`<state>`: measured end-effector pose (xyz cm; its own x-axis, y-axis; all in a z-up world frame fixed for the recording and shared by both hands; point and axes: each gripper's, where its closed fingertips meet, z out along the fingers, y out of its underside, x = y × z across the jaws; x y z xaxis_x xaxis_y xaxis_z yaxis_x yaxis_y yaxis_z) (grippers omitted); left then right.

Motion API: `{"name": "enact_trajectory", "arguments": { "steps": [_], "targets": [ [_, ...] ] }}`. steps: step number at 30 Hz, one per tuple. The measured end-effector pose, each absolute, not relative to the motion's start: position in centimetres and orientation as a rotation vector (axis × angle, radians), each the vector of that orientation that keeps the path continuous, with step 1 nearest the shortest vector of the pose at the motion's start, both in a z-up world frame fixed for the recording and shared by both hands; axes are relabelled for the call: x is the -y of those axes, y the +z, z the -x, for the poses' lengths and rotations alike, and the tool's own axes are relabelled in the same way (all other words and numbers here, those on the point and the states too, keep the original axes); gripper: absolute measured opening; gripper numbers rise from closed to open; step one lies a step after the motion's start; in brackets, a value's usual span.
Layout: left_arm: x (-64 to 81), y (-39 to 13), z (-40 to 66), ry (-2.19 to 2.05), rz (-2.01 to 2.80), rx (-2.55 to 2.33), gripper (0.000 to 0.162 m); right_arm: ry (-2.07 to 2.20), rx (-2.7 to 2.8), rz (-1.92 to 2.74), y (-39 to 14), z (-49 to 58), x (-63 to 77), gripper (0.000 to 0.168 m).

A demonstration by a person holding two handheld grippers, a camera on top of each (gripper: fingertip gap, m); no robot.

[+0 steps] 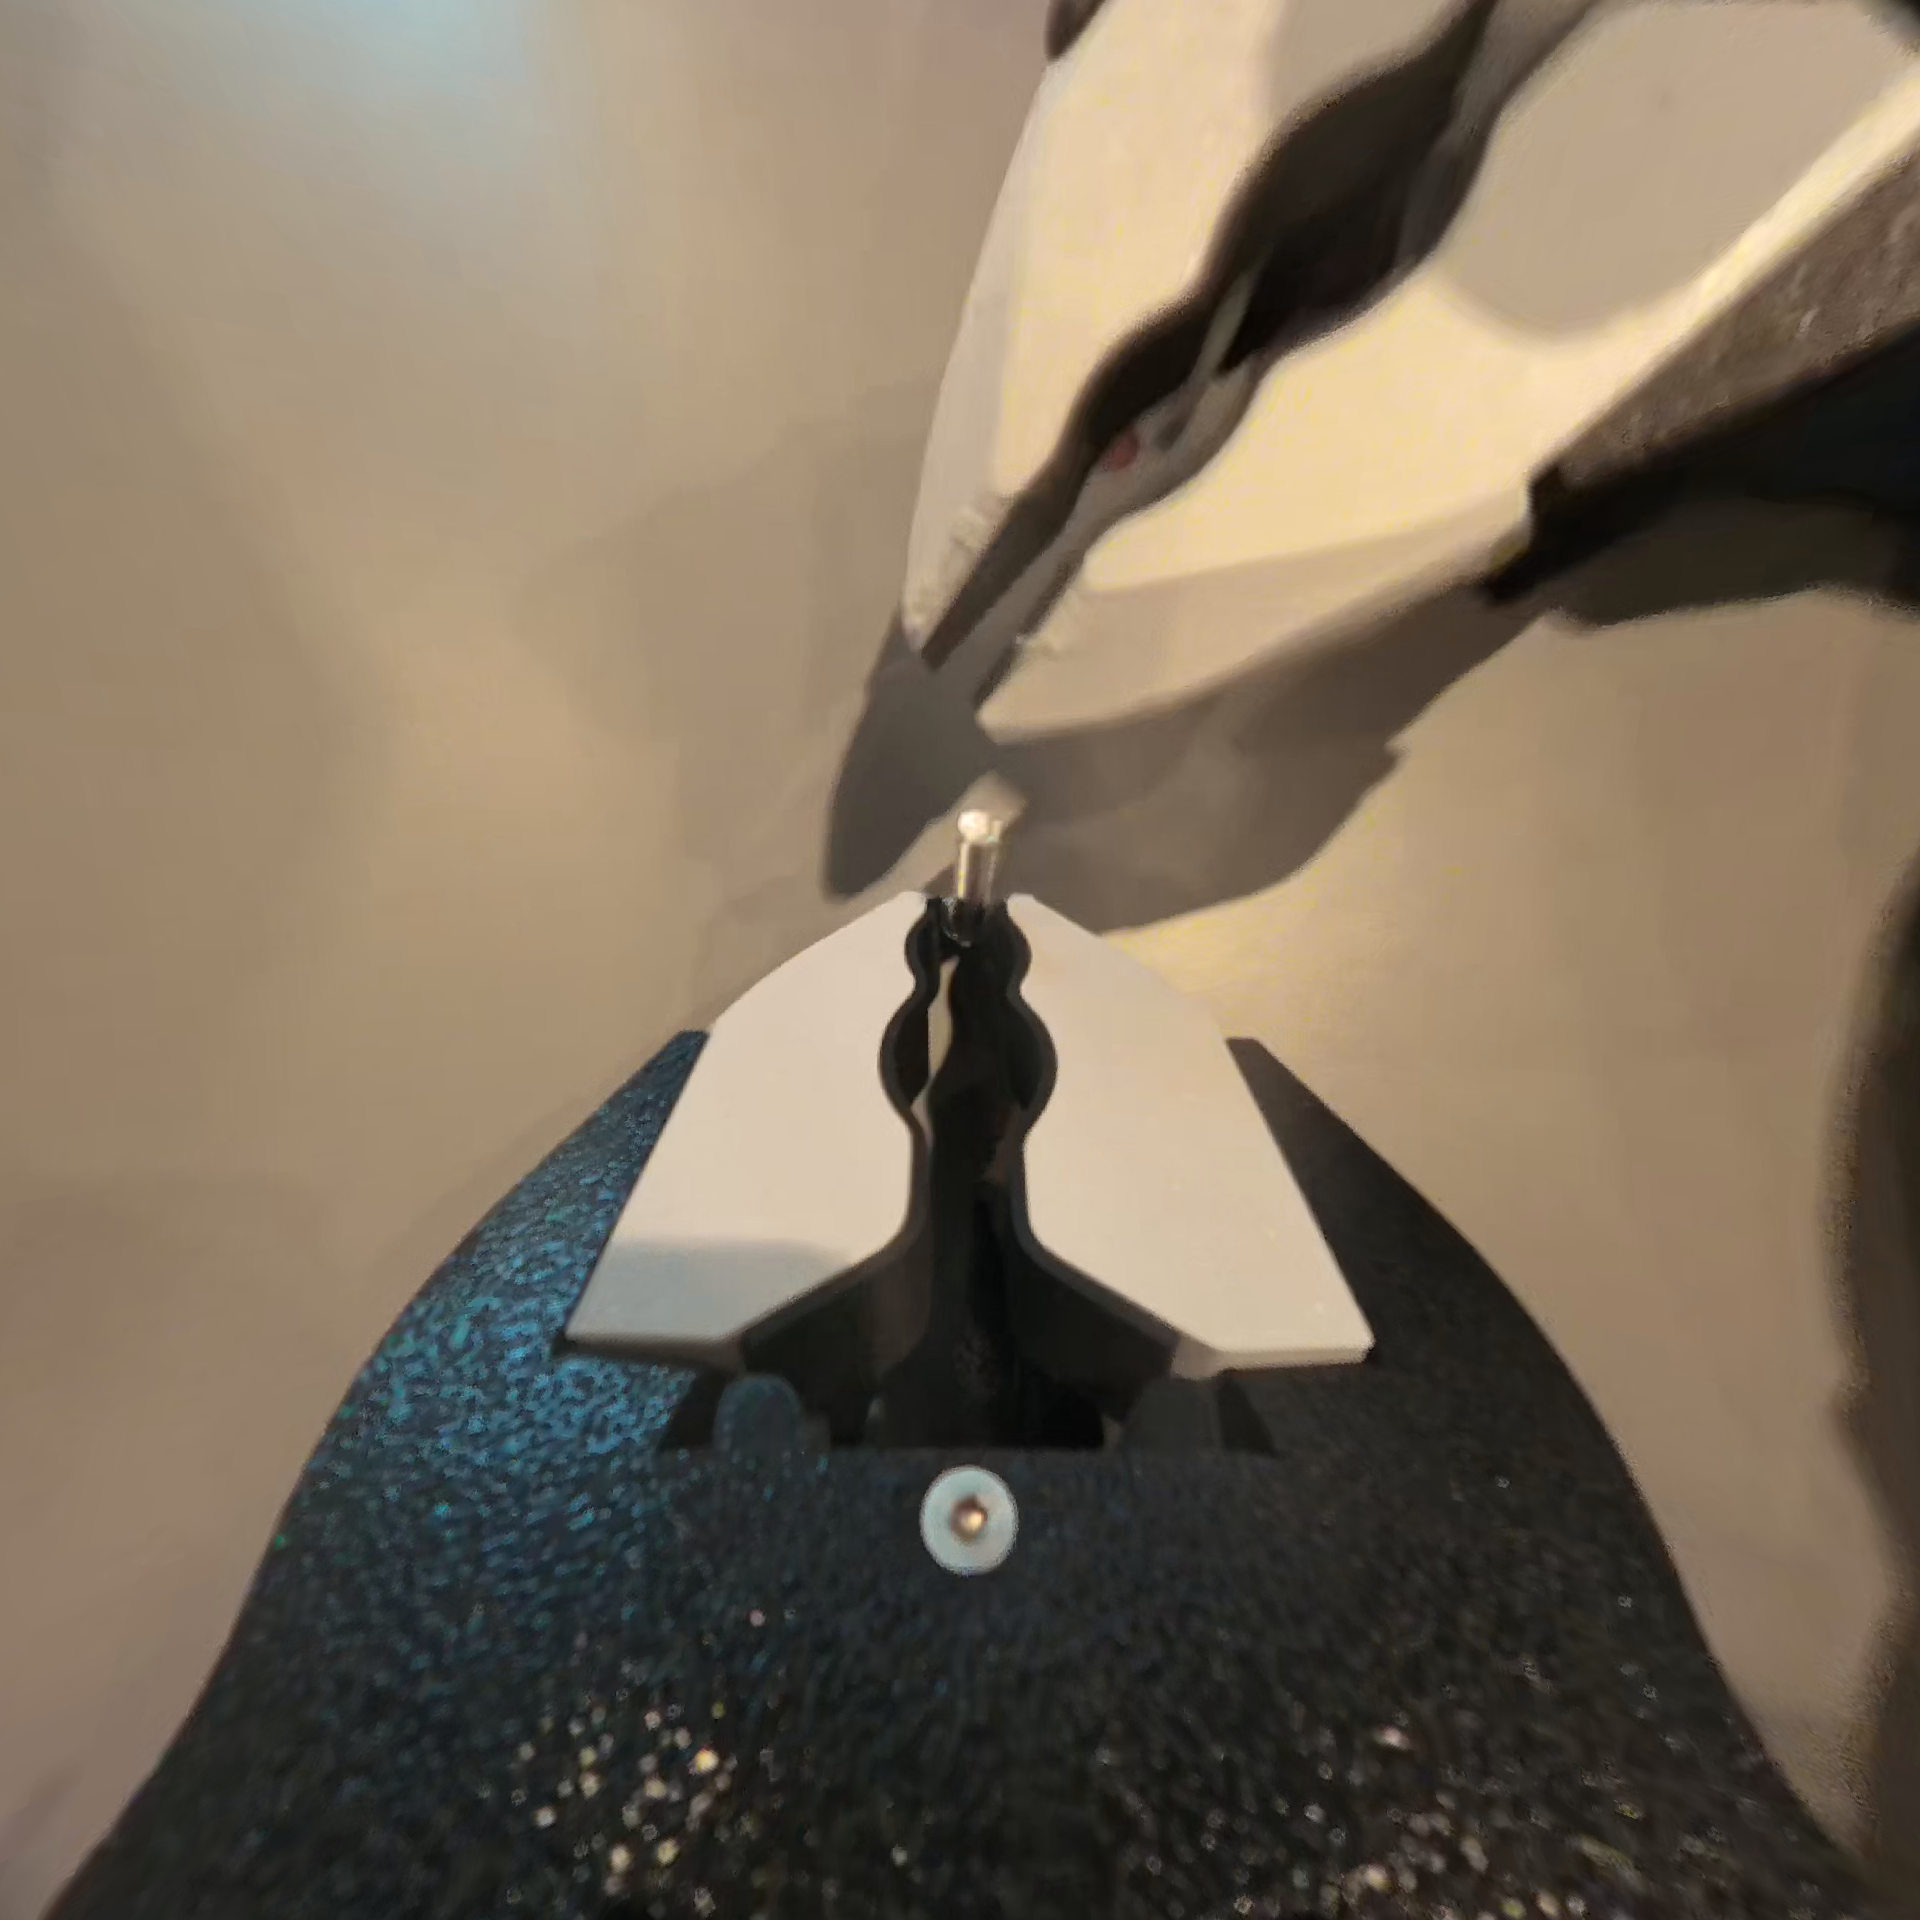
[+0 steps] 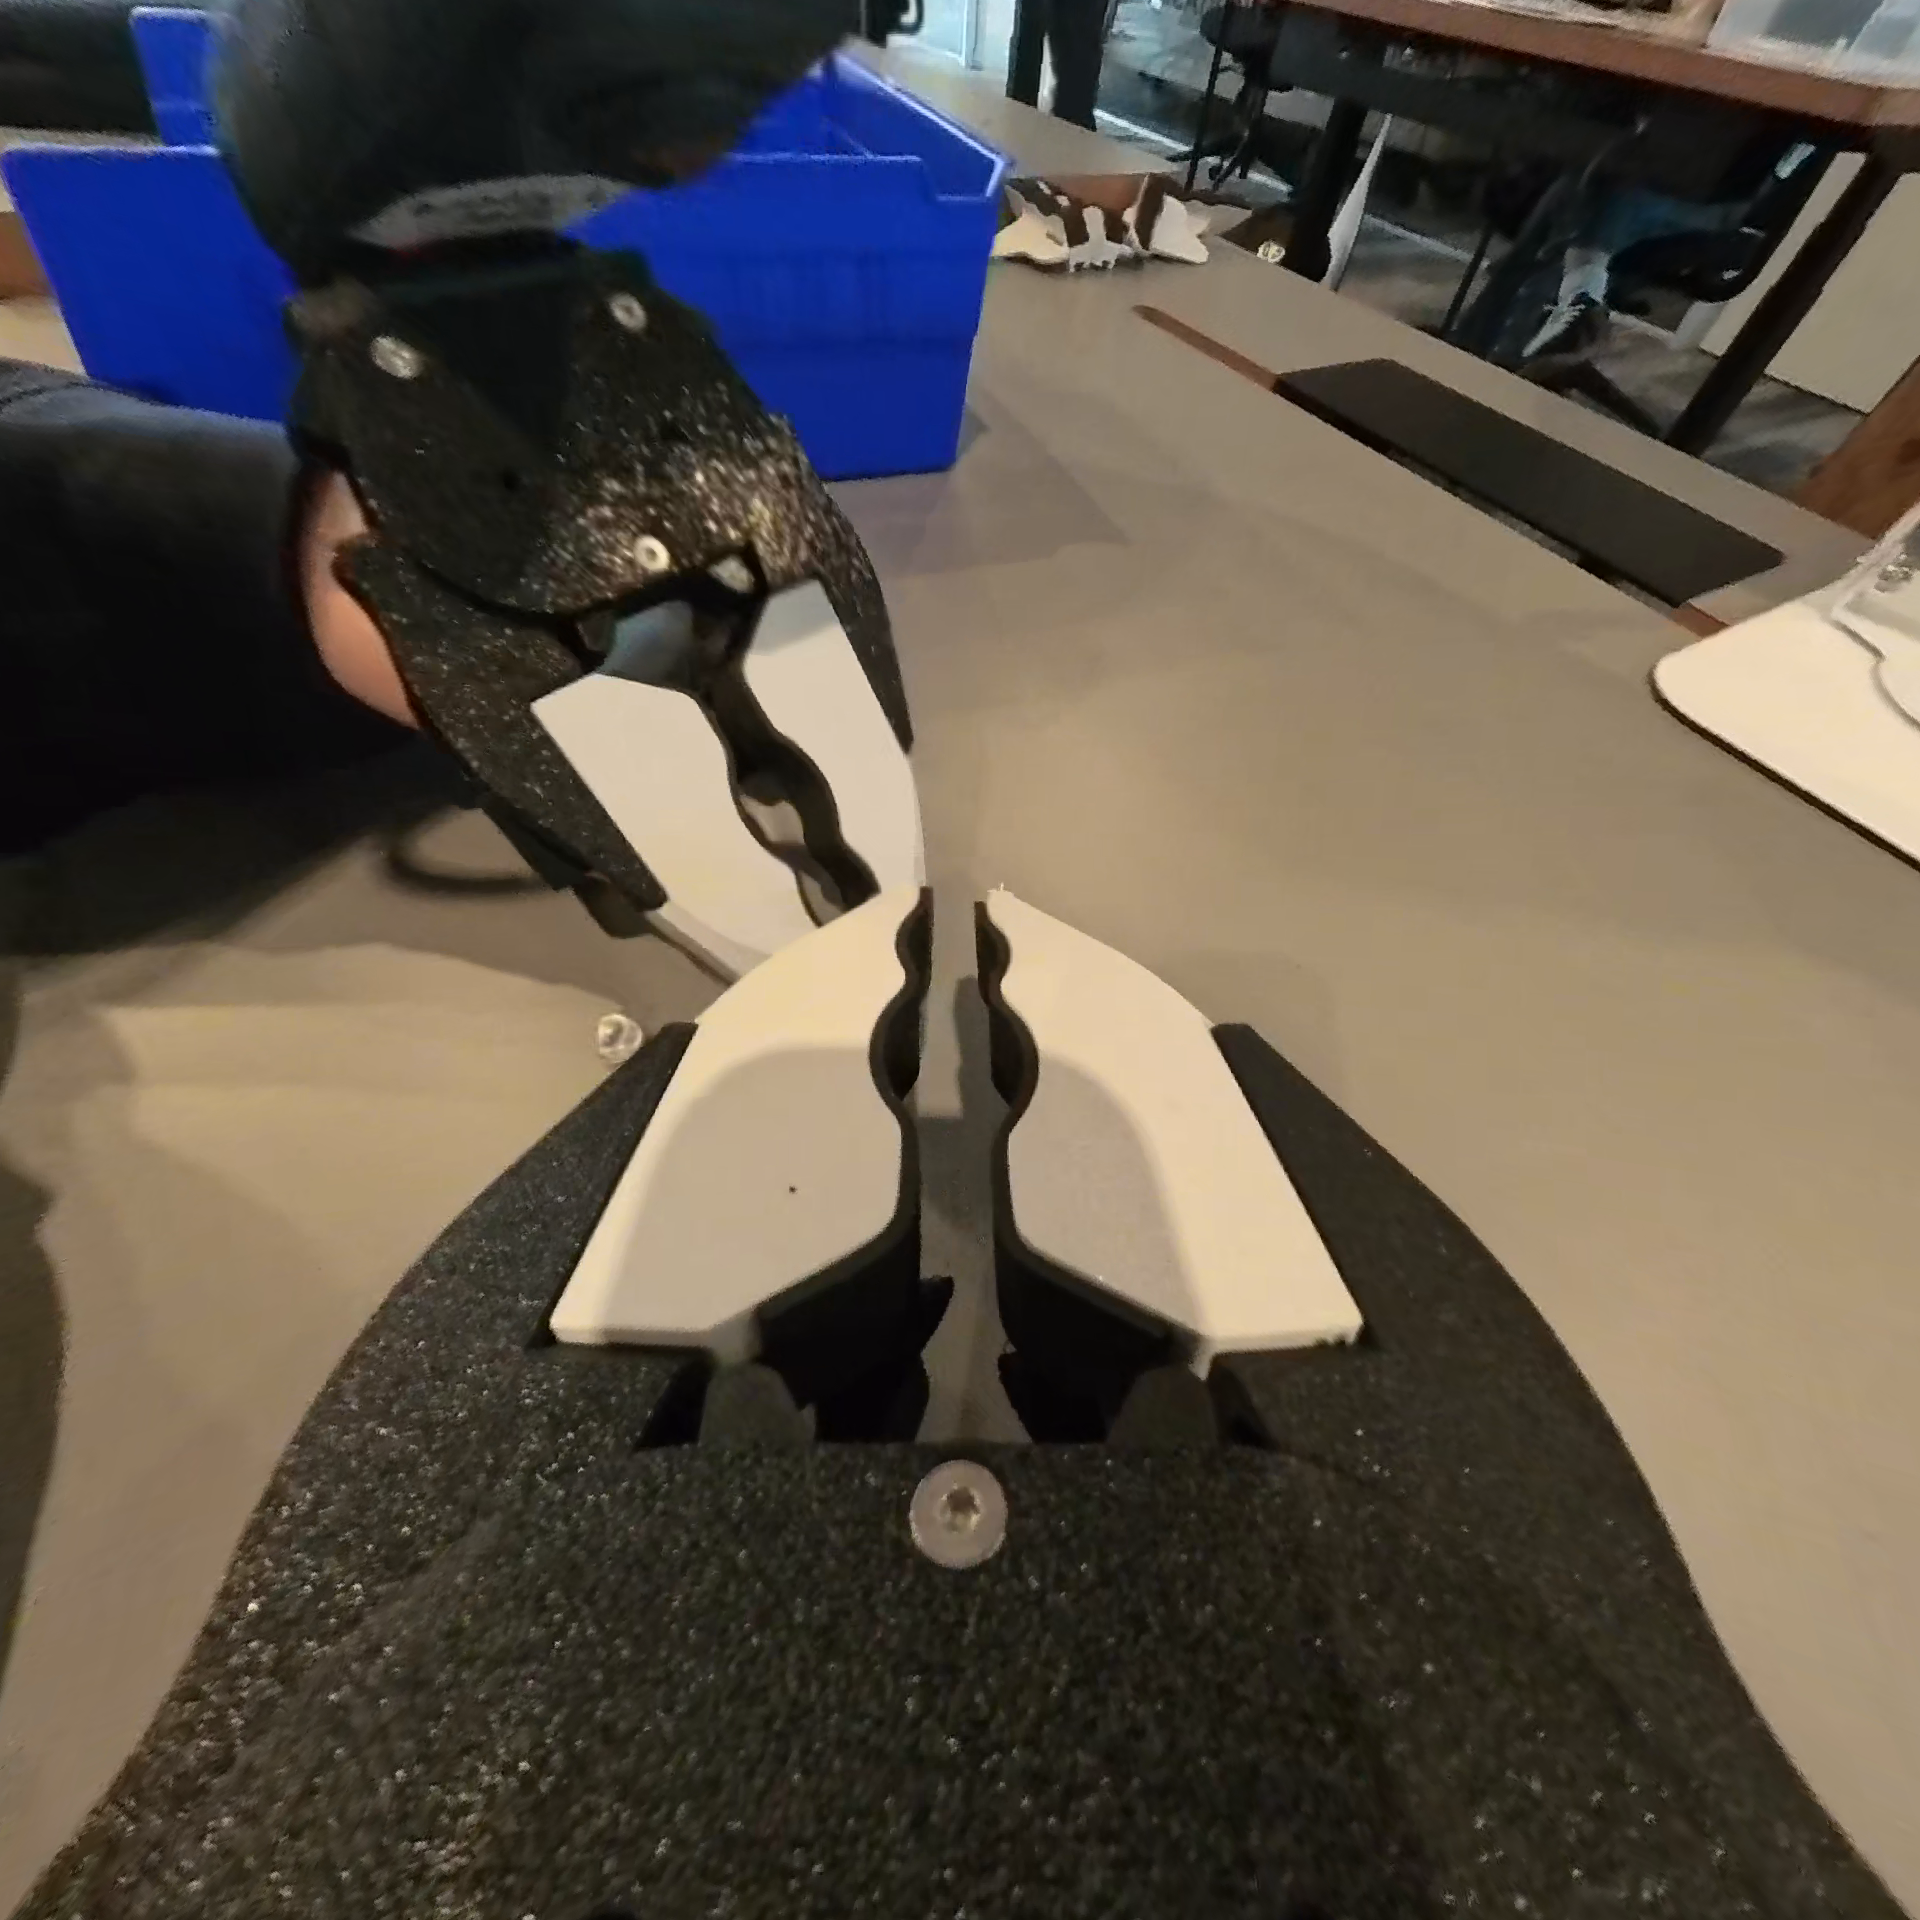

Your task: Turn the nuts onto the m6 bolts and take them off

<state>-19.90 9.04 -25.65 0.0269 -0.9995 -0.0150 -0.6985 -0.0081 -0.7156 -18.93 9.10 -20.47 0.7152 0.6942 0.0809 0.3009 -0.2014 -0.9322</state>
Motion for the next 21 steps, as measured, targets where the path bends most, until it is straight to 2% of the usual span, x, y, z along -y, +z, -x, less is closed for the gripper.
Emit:
{"name": "enact_trajectory", "arguments": {
  "steps": [5, 9, 12, 21],
  "targets": [
    [-11.7, -23.8, 20.4, -0.678, 1.768, -1.518, 0.009, 0.522, 0.908, 1.846, -21.9, 19.7, -7.8, 0.003],
    [-12.8, -23.4, 20.9, -0.671, 1.78, -1.446, 0.009, 0.715, 1.149, 1.88, -23.3, 22.6, -4.3, 0.015],
    [-12.7, -23.6, 20.9, -0.679, 1.788, -1.458, 0.009, 0.632, 1.284, 1.887, -24.6, 23.6, -3.5, 0.02],
    [-11.1, -24.5, 20.4, -0.73, 1.786, -1.561, 0.009, 0.542, 1.394, 1.926, -25.8, 24.1, -3.2, 0.01]
  ]
}}
